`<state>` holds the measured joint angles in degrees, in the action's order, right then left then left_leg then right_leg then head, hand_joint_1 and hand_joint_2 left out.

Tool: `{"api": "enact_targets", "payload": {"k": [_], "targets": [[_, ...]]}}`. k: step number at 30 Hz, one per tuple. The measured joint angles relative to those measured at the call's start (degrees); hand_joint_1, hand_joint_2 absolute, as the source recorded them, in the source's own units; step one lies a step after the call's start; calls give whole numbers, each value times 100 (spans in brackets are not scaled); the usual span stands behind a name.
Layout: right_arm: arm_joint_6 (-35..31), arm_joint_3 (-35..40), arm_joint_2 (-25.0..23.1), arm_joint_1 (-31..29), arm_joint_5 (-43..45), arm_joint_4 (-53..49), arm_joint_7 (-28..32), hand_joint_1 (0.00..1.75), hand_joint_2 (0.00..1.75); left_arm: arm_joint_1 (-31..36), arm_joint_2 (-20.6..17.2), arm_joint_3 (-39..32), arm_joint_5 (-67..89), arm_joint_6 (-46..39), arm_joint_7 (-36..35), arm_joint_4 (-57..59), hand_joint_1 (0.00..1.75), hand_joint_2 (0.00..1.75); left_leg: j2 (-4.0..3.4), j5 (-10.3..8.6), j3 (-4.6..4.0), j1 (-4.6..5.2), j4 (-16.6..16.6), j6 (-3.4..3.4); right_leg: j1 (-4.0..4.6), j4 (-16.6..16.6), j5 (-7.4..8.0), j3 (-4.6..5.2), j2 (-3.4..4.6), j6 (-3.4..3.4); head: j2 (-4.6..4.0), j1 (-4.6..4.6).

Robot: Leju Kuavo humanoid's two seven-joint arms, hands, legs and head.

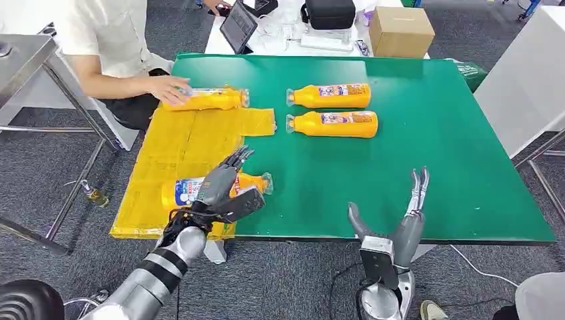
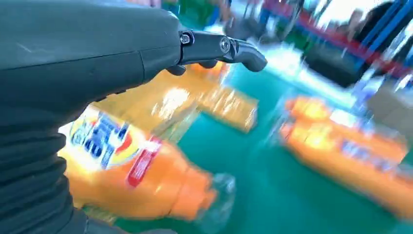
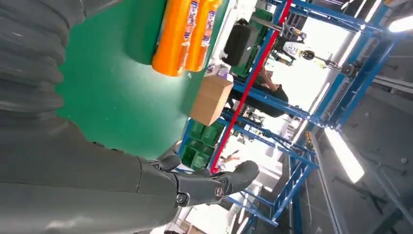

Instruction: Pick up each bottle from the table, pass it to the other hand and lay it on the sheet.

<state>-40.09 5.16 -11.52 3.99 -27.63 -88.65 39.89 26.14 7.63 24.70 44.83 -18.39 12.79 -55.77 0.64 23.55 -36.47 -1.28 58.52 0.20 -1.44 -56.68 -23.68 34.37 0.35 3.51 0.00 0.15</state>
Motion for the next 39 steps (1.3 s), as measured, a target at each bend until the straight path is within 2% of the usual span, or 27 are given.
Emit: {"api": "enact_targets", "payload": {"k": [5, 7, 9, 13, 16, 19, 23, 39], "targets": [[0, 2, 11, -7, -287, 44, 0, 0, 175, -298, 11, 162, 33, -1121, 352, -598, 0, 175, -2, 0, 1, -2, 0, 0, 2, 0, 0, 0, 0, 0, 0, -2], [0, -7, 51, -50, -850, 285, 0, 0, 175, -475, 24, 236, -55, -1554, 610, -882, 0, 175, -2, 0, 1, -2, 0, 0, 2, 0, 0, 1, 0, 0, 0, 2], [0, -121, 114, -80, -1873, 580, 0, 0, 175, -719, 63, 326, -497, -1761, 989, -1217, 0, 175, 1, 1, -2, -1, 0, 0, 0, 1, -2, 3, 0, 1, 0, 0], [-2, -670, 301, -191, -3321, 981, -61, 0, 175, -1156, 179, 553, -1744, -1606, 1462, -1692, 0, 175, 17, 4, -11, 6, 0, -4, -8, 3, -3, 7, -4, 3, 0, 0], [-7, -1055, 552, -295, -4036, 1226, -443, 0, 175, -1315, 195, 717, -2229, -1361, 1565, -1804, 0, 175, 18, 5, -13, 8, 0, -6, -10, 4, -2, 6, -4, 4, 0, 0], [-9, -1130, 886, -437, -4317, 1484, -897, 0, 175, -1400, 201, 813, -2450, -1253, 1648, -1852, 0, 175, 17, 5, -11, 9, 1, -6, -10, 4, 1, 6, -2, 6, 0, -2], [-9, -1130, 1192, -572, -4411, 1714, -1030, 0, 175, -1443, 201, 890, -2515, -1227, 1674, -1885, 0, 175, 17, 4, -10, 6, 1, -6, -8, 3, 1, 7, -2, 5, 0, -2], [-11, -728, 1637, -977, -4551, 2094, -1449, 0, 175, -1473, 240, 990, -2653, -1072, 1692, -1968, 0, 175, 16, 3, -12, 7, 1, -7, -8, 2, 1, 7, -2, 5, 0, -2]]}}
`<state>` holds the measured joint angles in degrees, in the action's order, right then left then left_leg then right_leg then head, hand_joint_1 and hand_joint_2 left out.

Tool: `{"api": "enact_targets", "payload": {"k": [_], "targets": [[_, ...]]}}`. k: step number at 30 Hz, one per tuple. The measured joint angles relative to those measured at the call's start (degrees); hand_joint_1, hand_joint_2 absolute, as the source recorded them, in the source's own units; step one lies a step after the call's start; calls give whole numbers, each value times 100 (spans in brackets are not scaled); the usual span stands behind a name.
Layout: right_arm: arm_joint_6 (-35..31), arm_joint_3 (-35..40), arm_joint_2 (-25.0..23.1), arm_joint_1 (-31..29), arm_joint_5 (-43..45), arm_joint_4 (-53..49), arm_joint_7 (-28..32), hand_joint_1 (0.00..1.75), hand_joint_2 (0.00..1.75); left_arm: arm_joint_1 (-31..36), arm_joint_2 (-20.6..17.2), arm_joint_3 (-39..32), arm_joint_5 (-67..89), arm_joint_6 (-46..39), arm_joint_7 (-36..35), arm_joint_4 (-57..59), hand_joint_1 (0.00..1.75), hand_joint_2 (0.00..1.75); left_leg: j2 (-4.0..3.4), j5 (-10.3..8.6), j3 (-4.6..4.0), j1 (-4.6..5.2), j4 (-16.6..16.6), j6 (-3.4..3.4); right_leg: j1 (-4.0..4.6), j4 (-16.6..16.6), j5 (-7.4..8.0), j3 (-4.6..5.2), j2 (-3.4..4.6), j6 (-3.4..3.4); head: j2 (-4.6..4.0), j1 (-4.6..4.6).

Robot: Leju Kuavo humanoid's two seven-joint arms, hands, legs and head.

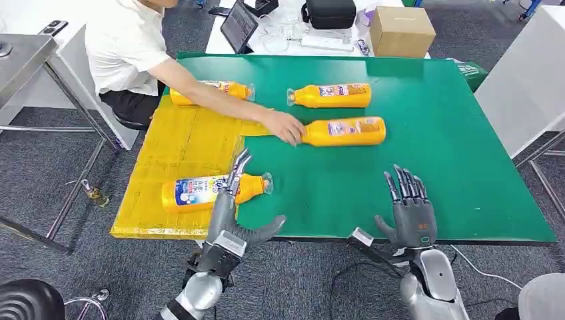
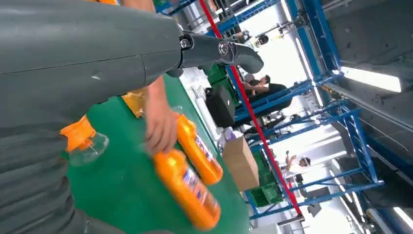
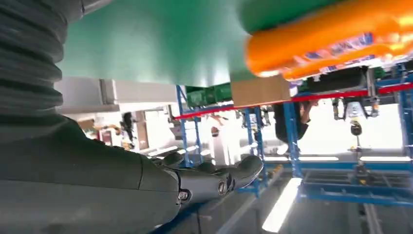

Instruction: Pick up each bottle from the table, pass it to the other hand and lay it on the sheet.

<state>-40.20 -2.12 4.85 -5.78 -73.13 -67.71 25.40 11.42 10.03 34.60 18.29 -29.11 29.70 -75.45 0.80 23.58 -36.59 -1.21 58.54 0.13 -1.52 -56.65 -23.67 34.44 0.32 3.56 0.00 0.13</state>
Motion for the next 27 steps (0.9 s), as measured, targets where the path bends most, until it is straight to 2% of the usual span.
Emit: {"api": "enact_targets", "payload": {"k": [18, 21, 27], "targets": [[0, 273, 276, -421, 252, 698, -549, 0, 175, 29, 26, 157, -42, 68, 4, 0, 0, 175, 0, 0, -1, 1, 0, -1, -1, 0, 0, 0, 0, 0, 0, 2], [0, 468, 568, -906, 652, 1710, -564, 0, 175, 66, 22, 203, -81, 142, 7, 0, 0, 175, 0, -1, -1, 1, 1, -1, 0, 0, 1, 0, 0, 1, 0, -2], [0, 595, 603, -1395, 636, 2356, -431, 0, 175, 166, 24, 271, -144, 223, 39, 15, 0, 175, 0, -2, -1, 0, 1, -1, 0, 0, 1, 0, 0, 1, 0, 0]]}}
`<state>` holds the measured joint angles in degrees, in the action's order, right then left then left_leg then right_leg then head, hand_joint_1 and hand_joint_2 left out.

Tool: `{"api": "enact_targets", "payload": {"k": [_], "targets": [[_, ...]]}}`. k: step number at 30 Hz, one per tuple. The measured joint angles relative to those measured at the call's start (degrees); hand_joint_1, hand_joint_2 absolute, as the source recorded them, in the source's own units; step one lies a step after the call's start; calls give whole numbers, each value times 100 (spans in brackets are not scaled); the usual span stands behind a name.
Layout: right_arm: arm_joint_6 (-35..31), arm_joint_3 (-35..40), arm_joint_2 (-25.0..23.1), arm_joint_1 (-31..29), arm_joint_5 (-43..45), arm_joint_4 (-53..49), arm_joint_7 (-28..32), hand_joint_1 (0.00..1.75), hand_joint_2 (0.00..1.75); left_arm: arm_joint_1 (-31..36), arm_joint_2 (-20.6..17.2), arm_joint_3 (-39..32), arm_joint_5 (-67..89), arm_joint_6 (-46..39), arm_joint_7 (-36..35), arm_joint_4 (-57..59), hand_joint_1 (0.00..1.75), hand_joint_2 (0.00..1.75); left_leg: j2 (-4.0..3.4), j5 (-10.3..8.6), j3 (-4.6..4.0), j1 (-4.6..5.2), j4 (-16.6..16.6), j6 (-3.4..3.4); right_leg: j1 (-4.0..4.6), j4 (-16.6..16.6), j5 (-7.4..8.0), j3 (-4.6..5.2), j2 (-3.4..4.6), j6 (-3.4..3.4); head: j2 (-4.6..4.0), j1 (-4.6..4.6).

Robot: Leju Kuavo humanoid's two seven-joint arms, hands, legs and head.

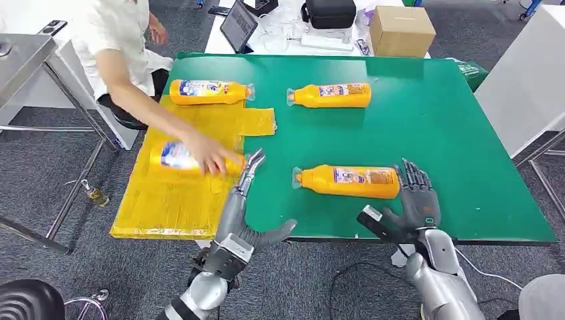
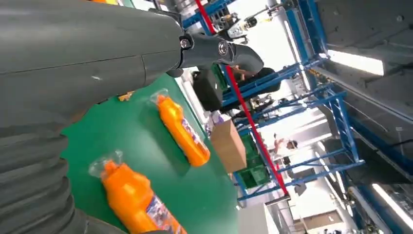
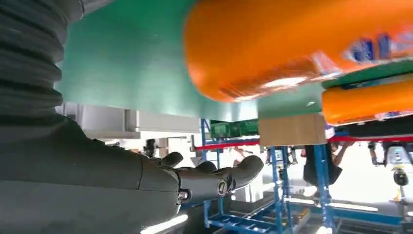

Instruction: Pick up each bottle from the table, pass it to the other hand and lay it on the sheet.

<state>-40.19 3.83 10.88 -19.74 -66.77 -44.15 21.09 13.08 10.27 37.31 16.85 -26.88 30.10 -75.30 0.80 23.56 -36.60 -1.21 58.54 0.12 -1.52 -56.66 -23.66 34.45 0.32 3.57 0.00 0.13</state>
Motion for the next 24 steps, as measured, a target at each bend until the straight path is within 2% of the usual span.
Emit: {"api": "enact_targets", "payload": {"k": [9, 21, 24], "targets": [[-2, 146, -151, -286, -225, 297, 92, 0, 175, 137, 4, 107, -83, 17, 13, 0, 0, 175, 1, 0, -1, 0, 0, 0, 0, -1, 0, 0, -1, 0, 0, 0], [8, 159, -280, -376, -293, 450, 153, 0, 175, 201, 7, 135, -136, 20, 15, 4, 0, 175, 1, 0, -1, 0, 0, 0, 0, -1, 0, 0, 0, 0, 0, 0], [447, 273, -288, -553, -286, 759, -146, 0, 175, 227, 13, 188, -190, 33, 15, 37, 0, 175, 0, 0, 0, 0, 0, 0, 0, -1, 0, 0, 0, 0, 0, 0]]}}
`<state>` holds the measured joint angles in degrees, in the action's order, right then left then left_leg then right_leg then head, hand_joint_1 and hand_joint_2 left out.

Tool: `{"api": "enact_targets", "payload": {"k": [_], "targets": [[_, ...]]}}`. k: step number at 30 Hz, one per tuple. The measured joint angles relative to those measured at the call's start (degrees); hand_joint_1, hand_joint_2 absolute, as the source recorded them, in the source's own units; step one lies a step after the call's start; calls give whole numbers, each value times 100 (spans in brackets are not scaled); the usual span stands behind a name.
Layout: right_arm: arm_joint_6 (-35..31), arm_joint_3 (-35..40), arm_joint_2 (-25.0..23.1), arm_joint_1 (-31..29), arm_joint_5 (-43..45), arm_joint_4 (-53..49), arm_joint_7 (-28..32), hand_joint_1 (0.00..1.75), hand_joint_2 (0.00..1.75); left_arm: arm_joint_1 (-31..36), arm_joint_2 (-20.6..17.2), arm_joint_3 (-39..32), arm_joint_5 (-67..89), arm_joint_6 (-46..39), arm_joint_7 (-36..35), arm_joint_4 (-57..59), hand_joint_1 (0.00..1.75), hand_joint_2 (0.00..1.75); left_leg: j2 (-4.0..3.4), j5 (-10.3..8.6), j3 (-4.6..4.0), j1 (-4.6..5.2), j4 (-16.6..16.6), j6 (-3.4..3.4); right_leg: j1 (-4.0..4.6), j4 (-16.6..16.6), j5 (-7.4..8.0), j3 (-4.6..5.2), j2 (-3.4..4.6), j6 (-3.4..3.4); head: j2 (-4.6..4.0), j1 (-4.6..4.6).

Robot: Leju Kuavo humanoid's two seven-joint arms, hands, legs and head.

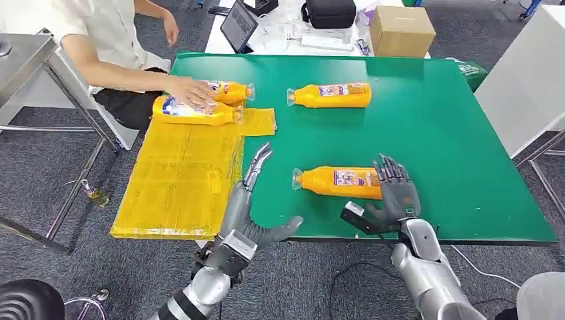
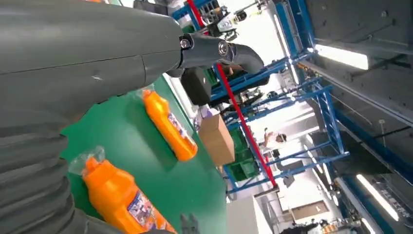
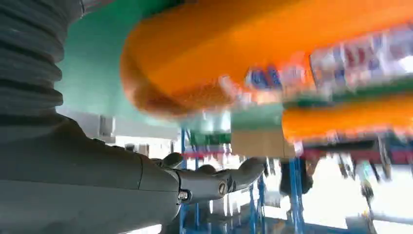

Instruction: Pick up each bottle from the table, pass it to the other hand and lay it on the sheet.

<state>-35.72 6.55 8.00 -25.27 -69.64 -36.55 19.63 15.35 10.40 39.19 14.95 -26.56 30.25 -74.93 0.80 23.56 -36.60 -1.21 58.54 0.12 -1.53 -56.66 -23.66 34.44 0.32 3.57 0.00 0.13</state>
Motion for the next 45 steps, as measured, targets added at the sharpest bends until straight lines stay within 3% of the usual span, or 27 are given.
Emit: {"api": "enact_targets", "payload": {"k": [7, 27, 28, 29, 30, 37, 45], "targets": [[595, 241, 61, -523, 85, 584, -315, 0, 175, 79, 9, 33, -129, 109, -33, 68, 0, 175, -3, -4, 4, 0, 1, -4, 0, 0, 2, -3, 0, 1, 0, 0], [696, 636, 61, -900, -46, 1118, -363, 0, 175, 214, 105, 72, -466, 317, -120, 249, 0, 175, -6, -4, 13, 0, 2, -5, 0, 0, 3, -10, 2, 1, 0, 0], [689, 647, 63, -902, -68, 1120, -368, 28, 175, 216, 105, 72, -474, 326, -120, 249, 0, 175, -6, -4, 14, 0, 2, -5, 0, 0, 3, -11, 2, 1, 0, 0], [689, 663, 66, -904, -92, 1120, -379, 159, 175, 216, 105, 72, -481, 328, -120, 247, 0, 175, -6, -4, 14, 0, 2, -5, 0, 0, 3, -11, 2, 1, 0, 0], [692, 687, 68, -907, -114, 1122, -388, 175, 175, 218, 105, 74, -498, 332, -122, 249, 0, 175, -6, -4, 15, 0, 2, -5, 0, 0, 3, -11, 2, 1, 0, 0], [1252, 778, 162, -928, 235, 1159, -150, 175, 175, 241, 114, 96, -845, 605, -201, 249, 0, 175, -4, -4, 20, 0, 2, -5, 0, 1, 2, -16, 1, 1, 0, 4], [2352, 433, 216, -954, 1989, 1118, 749, 175, 175, 244, 116, 105, -1556, 1027, -380, 334, 0, 175, -17, 3, 42, -1, 2, -2, 1, 2, 1, -33, 4, 1, 0, 2]]}}
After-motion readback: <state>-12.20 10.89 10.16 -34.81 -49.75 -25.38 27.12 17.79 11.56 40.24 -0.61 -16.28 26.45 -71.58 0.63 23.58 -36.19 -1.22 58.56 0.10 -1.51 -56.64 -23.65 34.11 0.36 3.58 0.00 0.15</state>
